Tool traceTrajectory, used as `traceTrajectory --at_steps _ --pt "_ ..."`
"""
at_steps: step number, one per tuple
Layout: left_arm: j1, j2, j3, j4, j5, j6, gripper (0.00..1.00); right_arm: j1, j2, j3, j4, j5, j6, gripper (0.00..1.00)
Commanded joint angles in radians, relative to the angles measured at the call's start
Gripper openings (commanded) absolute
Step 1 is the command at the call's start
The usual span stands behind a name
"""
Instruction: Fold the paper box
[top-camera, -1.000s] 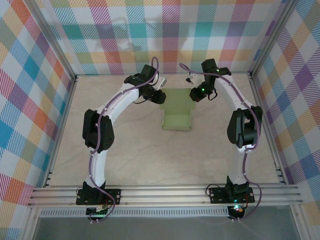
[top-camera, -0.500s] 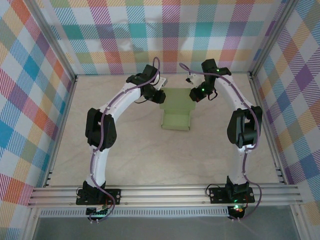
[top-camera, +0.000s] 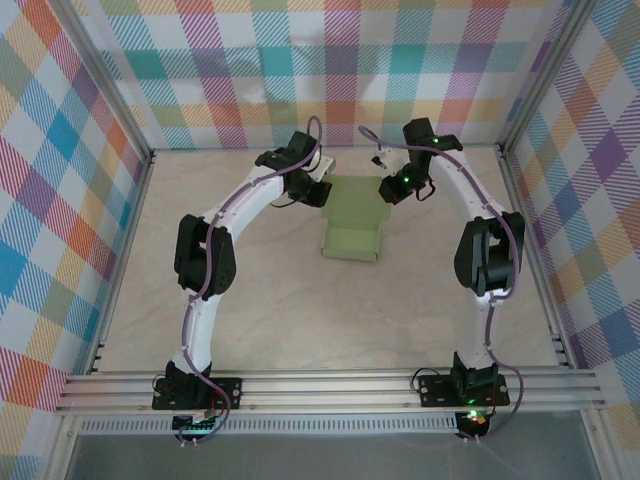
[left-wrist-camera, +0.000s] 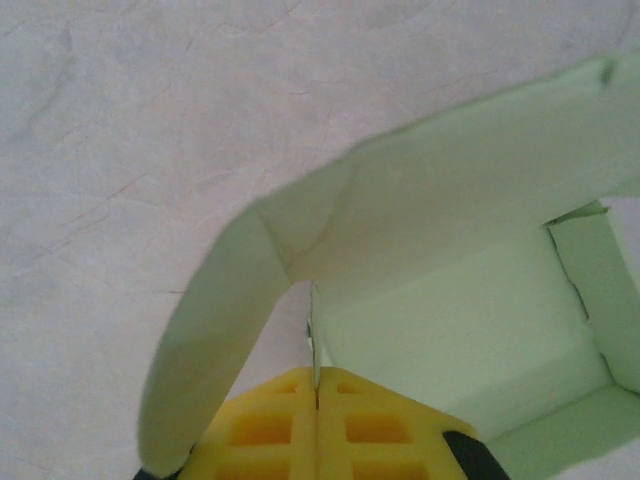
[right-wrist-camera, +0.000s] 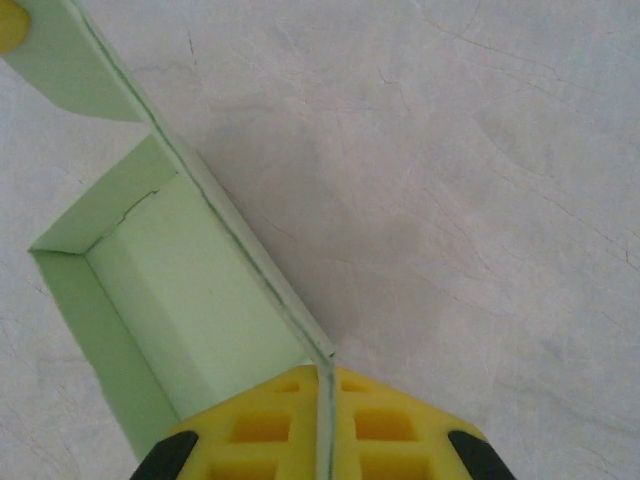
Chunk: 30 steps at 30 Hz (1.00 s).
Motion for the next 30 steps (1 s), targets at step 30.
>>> traceTrajectory --at_steps 30 --pt "-0.089 -0.327 -0.502 0.539 -0.272 -0.317 0.00 0.237 -0.354 -0.591 0.685 0.607 0.834 0.00"
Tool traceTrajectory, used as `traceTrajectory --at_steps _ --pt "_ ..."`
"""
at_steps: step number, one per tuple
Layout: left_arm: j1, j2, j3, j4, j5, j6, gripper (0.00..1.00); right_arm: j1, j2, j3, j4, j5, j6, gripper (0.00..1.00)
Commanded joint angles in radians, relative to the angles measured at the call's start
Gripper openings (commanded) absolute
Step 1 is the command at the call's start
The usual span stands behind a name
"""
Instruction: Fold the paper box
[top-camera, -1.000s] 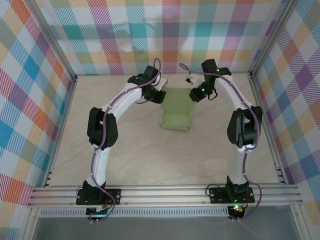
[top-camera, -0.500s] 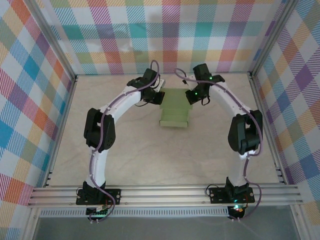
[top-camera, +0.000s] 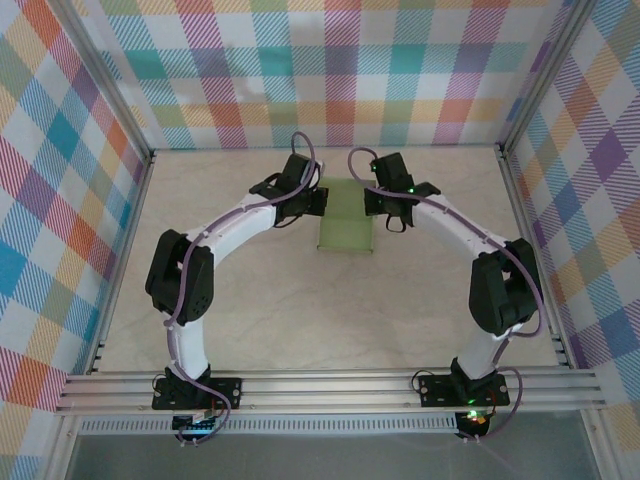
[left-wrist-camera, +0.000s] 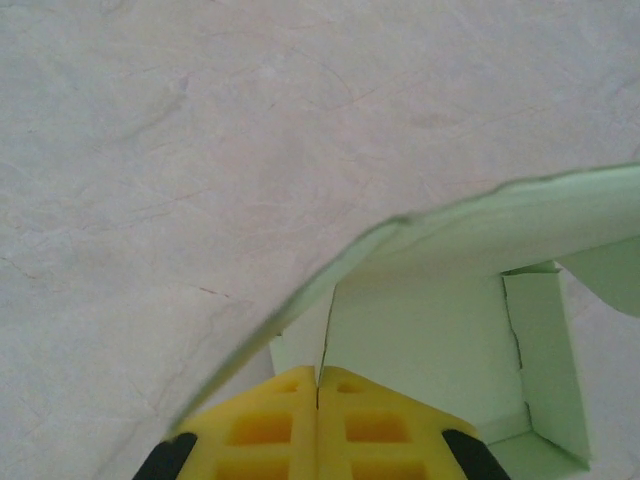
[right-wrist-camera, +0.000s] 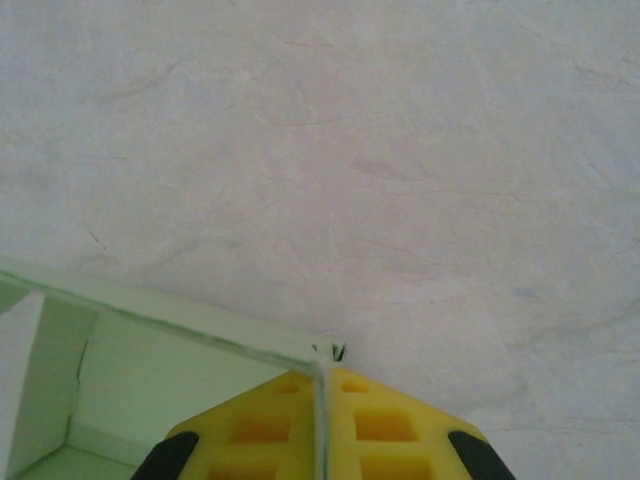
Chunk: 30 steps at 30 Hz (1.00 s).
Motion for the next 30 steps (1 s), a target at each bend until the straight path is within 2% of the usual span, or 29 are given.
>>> traceTrajectory --at_steps 1,11,22,30 --pt "-0.012 -0.048 -0.023 0.093 -0.039 -0.040 0.00 0.019 -0.035 -0.037 0.079 0.086 0.146 0.00" --pt "-0.027 -0.062 -0.102 0.156 -0.072 -0.060 0.00 0.082 -0.044 -0.092 0.108 0.254 0.305 0.00" --pt "-0.042 -0.097 -0.211 0.216 -0.093 -0.081 0.00 0.117 -0.047 -0.155 0.182 0.312 0.370 0.00" --pt "-0.055 -0.130 -0.298 0.284 -0.133 -0.087 0.00 0.146 -0.080 -0.251 0.311 0.332 0.342 0.00"
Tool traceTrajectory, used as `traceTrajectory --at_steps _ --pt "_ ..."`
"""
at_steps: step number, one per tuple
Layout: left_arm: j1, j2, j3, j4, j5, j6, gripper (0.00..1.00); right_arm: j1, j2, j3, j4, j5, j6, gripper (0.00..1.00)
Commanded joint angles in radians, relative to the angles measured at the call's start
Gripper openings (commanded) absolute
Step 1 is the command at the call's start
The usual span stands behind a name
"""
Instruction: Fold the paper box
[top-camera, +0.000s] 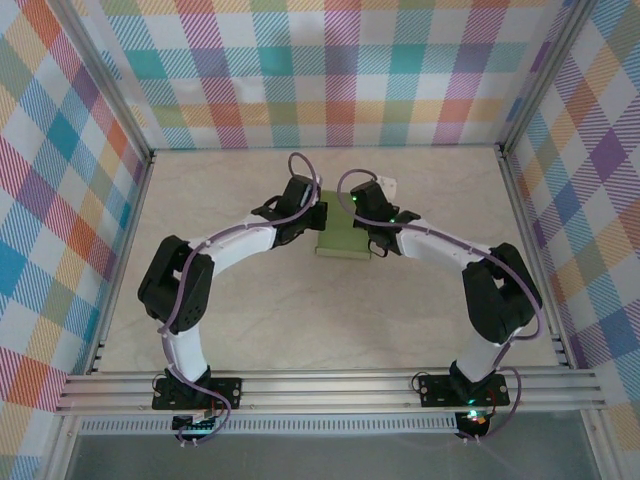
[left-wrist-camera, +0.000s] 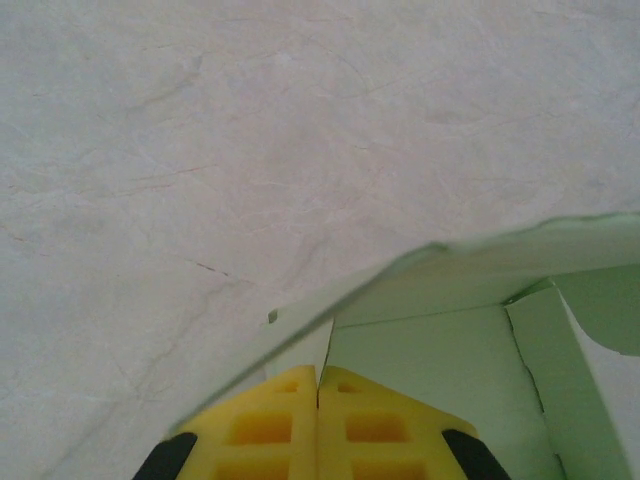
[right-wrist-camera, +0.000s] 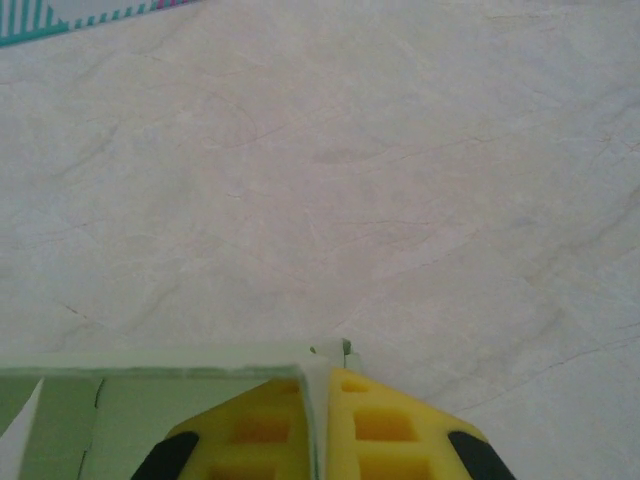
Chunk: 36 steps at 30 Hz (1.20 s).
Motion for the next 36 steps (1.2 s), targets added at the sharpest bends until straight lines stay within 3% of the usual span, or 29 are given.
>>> traceTrajectory --at_steps 1,18,36 --pt "-0.016 -0.061 -0.065 0.051 -0.058 -0.025 0.00 0.010 -0.051 -0.056 0.104 0.041 0.013 0.00" --pt "-0.075 -0.111 -0.259 0.234 -0.185 -0.024 0.00 0.063 -0.127 -0.270 0.363 0.078 -0.061 0.00" --pt "-0.101 -0.071 -0.202 0.090 -0.241 -0.243 0.00 0.074 -0.132 -0.318 0.389 0.072 -0.051 0.00"
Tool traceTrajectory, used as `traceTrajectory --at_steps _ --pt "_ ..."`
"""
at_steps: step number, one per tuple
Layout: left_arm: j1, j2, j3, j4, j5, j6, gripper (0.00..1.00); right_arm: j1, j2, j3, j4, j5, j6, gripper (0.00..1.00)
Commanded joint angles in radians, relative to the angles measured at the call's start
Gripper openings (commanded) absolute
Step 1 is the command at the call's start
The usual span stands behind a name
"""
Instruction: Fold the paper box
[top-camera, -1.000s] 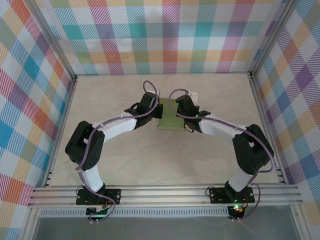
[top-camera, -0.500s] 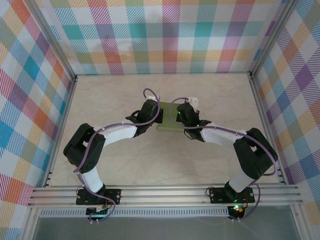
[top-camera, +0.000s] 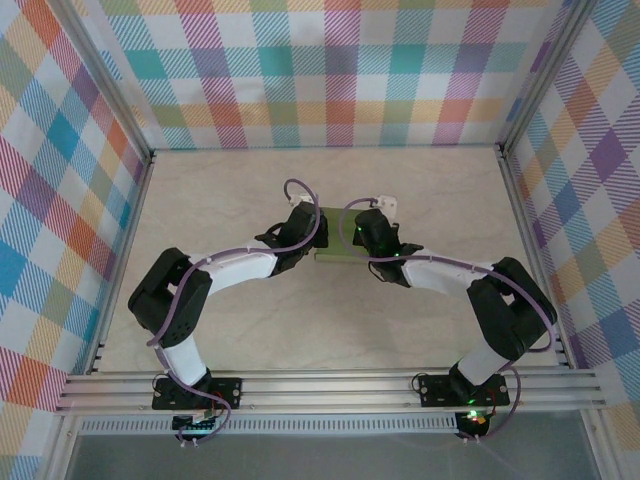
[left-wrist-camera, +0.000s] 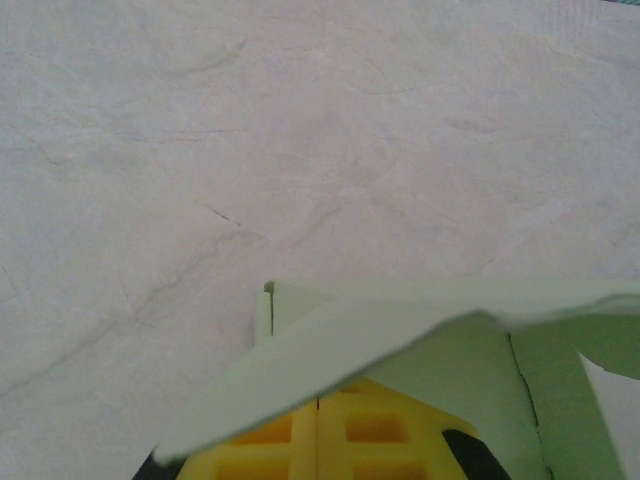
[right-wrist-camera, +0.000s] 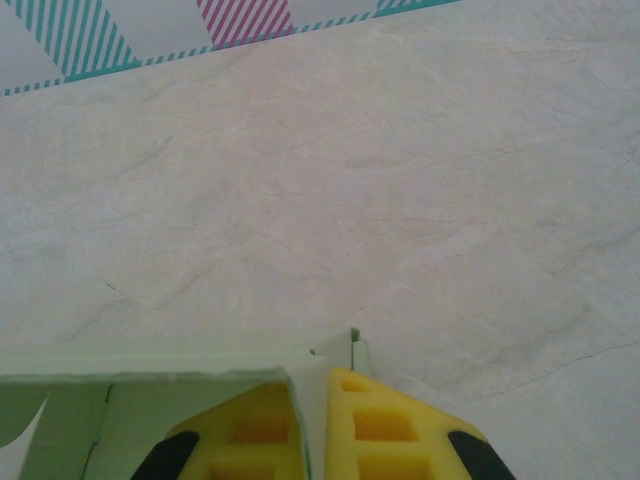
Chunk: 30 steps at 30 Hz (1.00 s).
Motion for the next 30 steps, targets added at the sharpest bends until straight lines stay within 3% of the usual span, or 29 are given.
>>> traceTrajectory --at_steps 1,8,14,21,30 --pt "-0.004 0.023 0.031 -0.106 -0.042 -0.086 0.00 0.007 -0.024 -0.024 0.023 0.014 0.013 0.00" --pt "-0.005 0.020 0.011 -0.098 -0.054 -0.105 0.00 0.010 -0.024 -0.036 0.037 0.010 0.015 0.00" --pt "-0.048 -0.021 -0.112 0.061 -0.147 -0.045 0.00 0.013 -0.027 -0.085 0.112 -0.008 -0.002 0.00" --pt "-0.056 -0.033 -0.093 0.020 -0.159 -0.070 0.00 0.015 -0.040 -0.100 0.115 -0.016 -0.011 0.00" --pt "-0.066 -0.019 -0.207 0.158 -0.181 -0.041 0.00 0.028 -0.013 -0.205 0.297 -0.068 -0.027 0.00"
